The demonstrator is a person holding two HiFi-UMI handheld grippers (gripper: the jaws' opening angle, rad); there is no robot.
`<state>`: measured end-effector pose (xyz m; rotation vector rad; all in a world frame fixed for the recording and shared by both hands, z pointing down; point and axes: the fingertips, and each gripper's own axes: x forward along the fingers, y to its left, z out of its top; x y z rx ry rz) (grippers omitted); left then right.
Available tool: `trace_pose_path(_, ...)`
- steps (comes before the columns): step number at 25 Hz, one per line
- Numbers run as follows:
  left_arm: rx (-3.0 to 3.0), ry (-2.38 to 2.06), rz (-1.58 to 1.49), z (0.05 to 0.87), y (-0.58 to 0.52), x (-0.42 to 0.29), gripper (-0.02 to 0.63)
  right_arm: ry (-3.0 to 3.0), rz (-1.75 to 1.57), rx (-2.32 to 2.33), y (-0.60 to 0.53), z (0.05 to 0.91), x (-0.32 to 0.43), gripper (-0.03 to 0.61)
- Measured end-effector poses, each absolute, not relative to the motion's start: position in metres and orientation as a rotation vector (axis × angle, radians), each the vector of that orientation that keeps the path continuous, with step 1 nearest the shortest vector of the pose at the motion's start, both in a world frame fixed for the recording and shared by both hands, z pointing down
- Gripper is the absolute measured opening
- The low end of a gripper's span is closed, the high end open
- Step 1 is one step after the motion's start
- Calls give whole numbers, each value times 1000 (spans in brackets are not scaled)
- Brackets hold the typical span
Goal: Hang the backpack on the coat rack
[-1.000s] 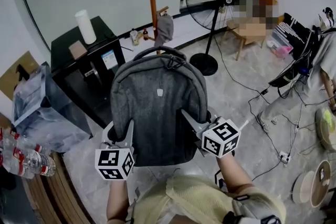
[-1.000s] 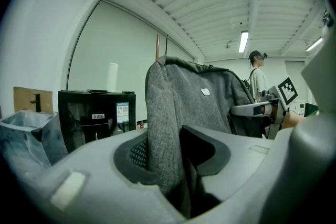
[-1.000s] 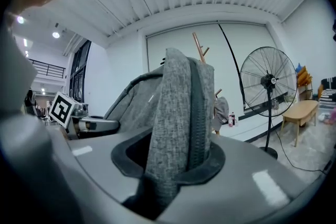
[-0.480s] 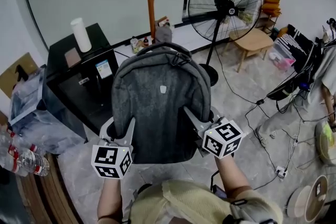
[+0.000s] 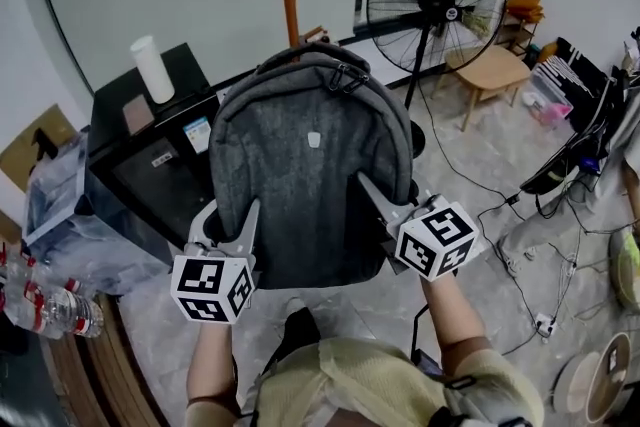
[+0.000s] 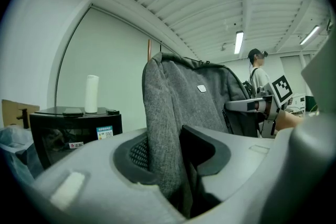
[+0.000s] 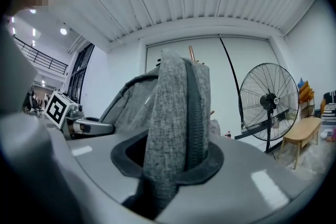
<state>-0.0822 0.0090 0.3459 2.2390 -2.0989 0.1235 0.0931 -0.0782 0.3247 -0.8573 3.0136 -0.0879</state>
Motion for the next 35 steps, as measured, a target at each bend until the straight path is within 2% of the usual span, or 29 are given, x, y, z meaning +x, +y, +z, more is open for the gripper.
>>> trace_pose_path(35, 2462, -2134, 62, 243, -187, -221, 150, 2898, 158, -1042, -251, 210, -36, 120)
